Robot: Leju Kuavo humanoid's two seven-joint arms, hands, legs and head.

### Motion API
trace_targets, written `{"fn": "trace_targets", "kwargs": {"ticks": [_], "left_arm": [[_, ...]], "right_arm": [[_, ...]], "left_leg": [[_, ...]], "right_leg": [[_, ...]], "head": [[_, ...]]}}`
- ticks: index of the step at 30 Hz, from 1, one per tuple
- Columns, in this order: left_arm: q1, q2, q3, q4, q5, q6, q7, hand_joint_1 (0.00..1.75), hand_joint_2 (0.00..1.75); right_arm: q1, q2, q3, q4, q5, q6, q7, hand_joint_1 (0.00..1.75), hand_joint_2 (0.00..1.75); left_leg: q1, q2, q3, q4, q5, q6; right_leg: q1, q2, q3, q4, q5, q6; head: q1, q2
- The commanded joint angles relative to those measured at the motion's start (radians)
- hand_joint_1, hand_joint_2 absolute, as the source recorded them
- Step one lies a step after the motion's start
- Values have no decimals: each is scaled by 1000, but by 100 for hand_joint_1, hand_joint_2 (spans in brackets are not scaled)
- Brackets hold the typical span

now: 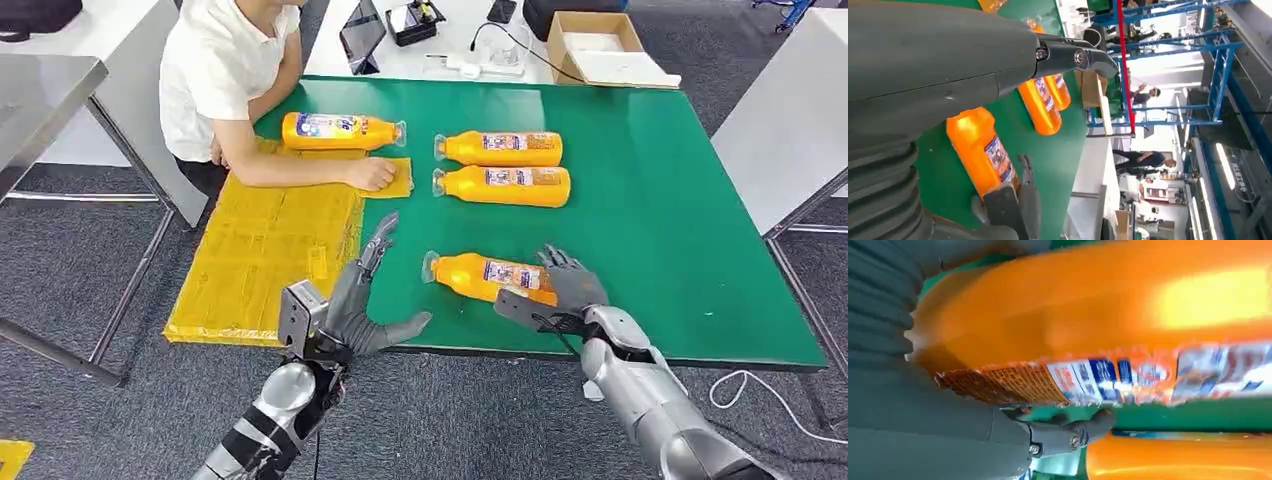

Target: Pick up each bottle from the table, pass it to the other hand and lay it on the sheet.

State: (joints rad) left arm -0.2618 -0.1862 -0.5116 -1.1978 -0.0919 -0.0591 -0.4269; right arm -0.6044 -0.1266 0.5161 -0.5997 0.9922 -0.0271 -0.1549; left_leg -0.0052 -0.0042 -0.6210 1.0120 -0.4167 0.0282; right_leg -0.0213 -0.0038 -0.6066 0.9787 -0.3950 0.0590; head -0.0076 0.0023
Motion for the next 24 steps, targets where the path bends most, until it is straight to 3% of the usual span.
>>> {"fn": "trace_targets", "kwargs": {"ticks": [1, 5, 9, 16, 24], "left_arm": [[-50, 16, -26, 86, 19, -12, -19, 0, 175], [-1, 48, 21, 52, 44, 2, -30, 0, 175], [124, 92, 136, -46, 70, -6, -51, 0, 175], [154, 75, 173, -71, 54, -25, -48, 0, 175], [201, 38, 238, -102, 181, -111, -12, 0, 175]], "right_arm": [[9, 16, 21, 124, -114, 76, -105, 171, 175], [4, 72, 36, 135, -125, 77, -91, 175, 175], [28, 169, 11, 118, -199, 61, -101, 175, 175], [59, 170, -11, 60, -260, 35, -133, 175, 175], [215, 203, -118, -308, -548, 67, -274, 175, 175]], "left_leg": [[1, -1, 5, -1, 0, -2], [2, 3, 10, -3, -2, -3], [2, 8, 12, -3, -2, -3], [6, 6, 13, -2, -4, -6], [7, 6, 12, -2, -5, -6]], "right_leg": [[2, -2, 5, -2, -1, -2], [3, 2, 9, -3, 0, -5], [3, 8, 9, -3, 1, -6], [6, 8, 9, -2, 0, -6], [6, 8, 9, -1, -1, -7]], "head": [[0, 0], [0, 0], [0, 0], [0, 0], [0, 0]]}}
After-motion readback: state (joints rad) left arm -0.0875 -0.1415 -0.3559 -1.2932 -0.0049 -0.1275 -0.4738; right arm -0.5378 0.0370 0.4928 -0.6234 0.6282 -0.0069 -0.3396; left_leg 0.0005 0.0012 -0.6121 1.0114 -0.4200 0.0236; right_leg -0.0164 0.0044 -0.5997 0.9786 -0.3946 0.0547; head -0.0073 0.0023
